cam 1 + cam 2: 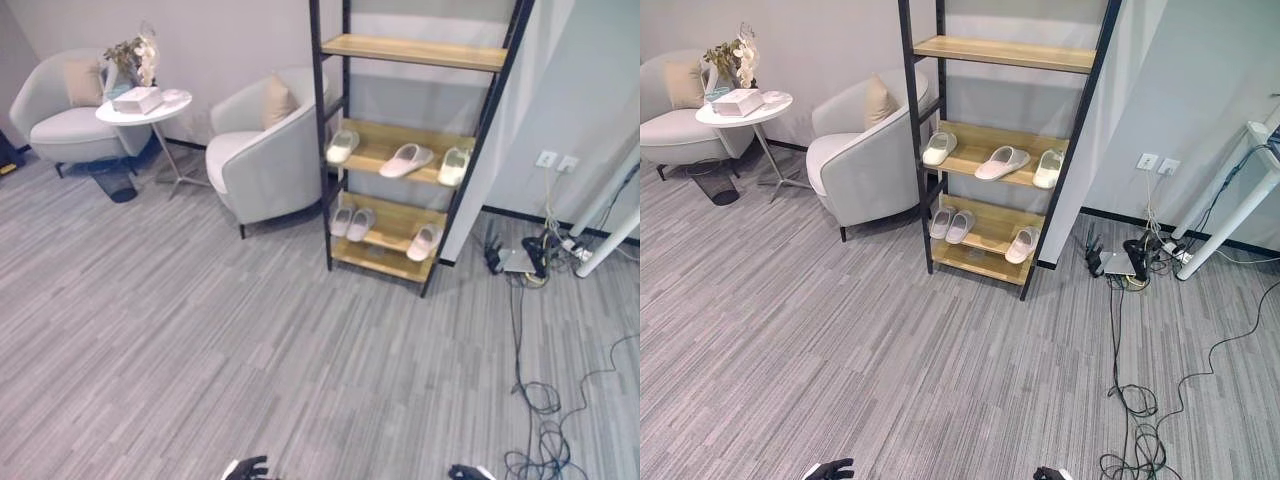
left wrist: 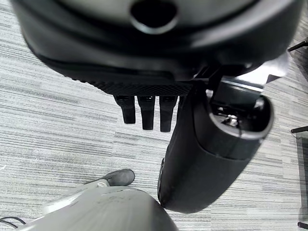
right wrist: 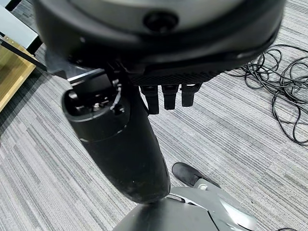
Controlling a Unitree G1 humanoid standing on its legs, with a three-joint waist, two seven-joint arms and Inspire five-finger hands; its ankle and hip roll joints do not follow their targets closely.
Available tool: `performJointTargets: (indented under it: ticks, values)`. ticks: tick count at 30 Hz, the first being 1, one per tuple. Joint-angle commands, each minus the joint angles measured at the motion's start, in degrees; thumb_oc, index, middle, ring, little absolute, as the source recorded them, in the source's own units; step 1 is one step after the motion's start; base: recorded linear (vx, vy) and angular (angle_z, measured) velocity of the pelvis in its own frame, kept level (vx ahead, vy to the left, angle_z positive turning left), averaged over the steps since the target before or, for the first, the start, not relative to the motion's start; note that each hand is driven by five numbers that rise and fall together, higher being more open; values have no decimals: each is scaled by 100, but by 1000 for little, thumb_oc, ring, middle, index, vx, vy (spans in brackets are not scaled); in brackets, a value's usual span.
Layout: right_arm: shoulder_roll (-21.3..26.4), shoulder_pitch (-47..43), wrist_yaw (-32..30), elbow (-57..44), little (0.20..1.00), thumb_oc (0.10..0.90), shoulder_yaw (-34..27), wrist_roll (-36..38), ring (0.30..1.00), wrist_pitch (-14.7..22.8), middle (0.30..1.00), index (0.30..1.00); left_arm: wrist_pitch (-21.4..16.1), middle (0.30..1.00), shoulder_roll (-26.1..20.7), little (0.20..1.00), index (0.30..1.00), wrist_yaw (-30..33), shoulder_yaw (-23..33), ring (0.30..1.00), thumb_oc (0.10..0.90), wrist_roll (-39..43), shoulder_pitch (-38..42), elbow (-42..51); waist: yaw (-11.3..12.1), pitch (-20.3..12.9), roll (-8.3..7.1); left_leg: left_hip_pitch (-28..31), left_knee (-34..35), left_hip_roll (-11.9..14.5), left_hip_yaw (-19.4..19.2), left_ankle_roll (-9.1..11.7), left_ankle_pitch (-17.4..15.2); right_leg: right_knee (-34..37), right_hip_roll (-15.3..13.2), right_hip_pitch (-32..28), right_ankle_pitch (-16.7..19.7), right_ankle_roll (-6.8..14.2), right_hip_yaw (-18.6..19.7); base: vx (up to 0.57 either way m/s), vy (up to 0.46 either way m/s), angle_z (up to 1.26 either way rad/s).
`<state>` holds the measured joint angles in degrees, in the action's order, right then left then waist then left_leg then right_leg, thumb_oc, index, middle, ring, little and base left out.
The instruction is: Arrange the slippers neatly on the shoe rack.
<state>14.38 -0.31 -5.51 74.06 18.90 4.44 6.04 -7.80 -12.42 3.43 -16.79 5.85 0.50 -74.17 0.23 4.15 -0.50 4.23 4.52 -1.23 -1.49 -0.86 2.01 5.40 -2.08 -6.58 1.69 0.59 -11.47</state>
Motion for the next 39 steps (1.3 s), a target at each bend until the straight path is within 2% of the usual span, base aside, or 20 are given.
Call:
performJointTargets:
  ticks: [1, 9, 15, 18, 20, 21, 22, 23, 24, 27, 29, 30, 32, 35, 36, 39]
  values:
    - [122, -233, -49, 169, 900, 800, 172, -189, 900, 102, 900, 900, -153, 900, 279, 900, 900, 2, -196, 900, 800, -243, 374, -376, 50, -55, -36, 238, 48, 530, -132, 468, -361, -40, -233, -72, -262, 442, 35, 0, 0, 0]
    - [77, -237, -30, 165, 900, 800, 161, -147, 900, 54, 900, 900, -117, 900, 310, 900, 900, 24, -204, 900, 800, -213, 369, -384, 19, 18, -38, 220, -8, 558, -96, 465, -368, -127, -201, -73, -315, 380, 74, 5, -12, 0]
    - [107, -308, -8, 85, 900, 800, 180, -75, 900, 50, 900, 900, -110, 900, 295, 900, 900, 27, -280, 900, 800, -176, 447, -311, -41, 138, -3, 145, -175, 666, -119, 470, -383, -716, -158, 279, -520, 251, 157, 2, -41, 0]
    - [120, -315, -11, 67, 900, 800, 172, -58, 900, 54, 900, 900, -112, 900, 284, 900, 900, 33, -289, 900, 800, -172, 475, -292, -58, 166, -22, 55, -363, 704, -135, 496, -417, -759, -141, 330, -538, 223, 180, 8, -71, -2]
    - [117, -299, -21, 39, 900, 800, 146, -12, 900, 73, 900, 900, -124, 900, 273, 900, 900, 37, -296, 900, 800, -161, 506, -275, -60, 247, -99, -220, -947, 778, -178, 558, -454, -686, -94, 287, -566, 168, 238, 22, -101, -2]
    - [116, -299, -21, 40, 900, 800, 145, -12, 900, 73, 900, 900, -124, 900, 272, 900, 900, 37, -296, 900, 800, -161, 508, -275, -62, 244, -98, -237, -971, 781, -173, 559, -465, -685, -92, 291, -565, 167, 235, 13, -110, -6]
    - [136, -295, -34, 49, 900, 800, 131, 2, 900, 75, 900, 900, -136, 900, 264, 900, 900, 48, -319, 900, 800, -122, 555, -232, -18, 360, -138, -551, -1507, 815, -122, 606, -271, -649, -70, 227, -568, 108, 280, 4, -72, -4]
    - [135, -297, -34, 49, 900, 800, 129, 1, 900, 75, 900, 900, -135, 900, 263, 900, 900, 48, -320, 900, 800, -122, 557, -232, -23, 357, -136, -572, -1534, 818, -113, 609, -281, -648, -67, 232, -567, 106, 274, 26, -124, 4]
    - [162, -306, -64, 43, 900, 800, 128, 17, 900, 66, 900, 900, -138, 900, 272, 900, 900, 71, -345, 900, 800, -82, 607, -205, 17, 461, -172, -913, -2096, 863, -12, 615, 25, -628, -61, 182, -563, 46, 295, 45, -77, 1]
    - [182, -279, -110, 14, 900, 800, 124, 54, 900, 70, 900, 900, -131, 900, 262, 900, 900, 82, -321, 900, 800, -47, 592, -224, 41, 540, -232, -1284, -2714, 882, 46, 570, 226, -584, -43, 84, -593, -42, 289, 93, -72, -1]
    - [182, -275, -111, 11, 900, 800, 124, 64, 900, 66, 900, 900, -126, 900, 249, 900, 900, 92, -305, 900, 800, -42, 582, -226, 59, 557, -246, -1402, -2767, 820, 79, 529, 174, -578, -43, 66, -615, -49, 300, 94, -21, 1]
    - [189, -286, -126, 18, 900, 800, 119, 77, 900, 63, 900, 900, -127, 900, 235, 900, 900, 108, -293, 900, 800, -42, 562, -246, 95, 572, -263, -1550, -2718, 691, 100, 496, 92, -550, -38, 33, -646, -48, 323, 116, 6, 8]
    - [209, -279, -129, 34, 900, 800, 118, 58, 900, 69, 900, 900, -114, 900, 217, 900, 900, 97, -248, 900, 800, -76, 505, -349, 143, 532, -303, -1650, -2165, 572, -113, 451, -218, -454, -35, -77, -743, 33, 290, 208, 20, 5]
    - [201, -303, -137, 18, 900, 800, 126, 64, 900, 65, 900, 900, -107, 900, 197, 900, 900, 76, -225, 900, 800, -140, 458, -397, 229, 509, -315, -1863, -1781, 484, -288, 435, -107, -364, 0, -226, -828, 71, 341, 258, 62, 7]
    - [189, -354, -158, -57, 900, 800, 139, 113, 900, 87, 900, 900, -124, 900, 190, 900, 900, 85, -221, 900, 800, -135, 455, -391, 342, 533, -298, -2159, -1610, 401, -282, 472, 111, -331, 77, -365, -907, 94, 487, 161, 41, 1]
    - [135, -343, -124, -60, 900, 800, 165, 52, 900, 77, 900, 900, -106, 900, 153, 900, 900, 65, -128, 900, 800, -167, 403, -442, 420, 402, -334, -2006, -1507, 301, -244, 385, 8, -404, 46, -488, -1058, 157, 605, 266, 109, -32]
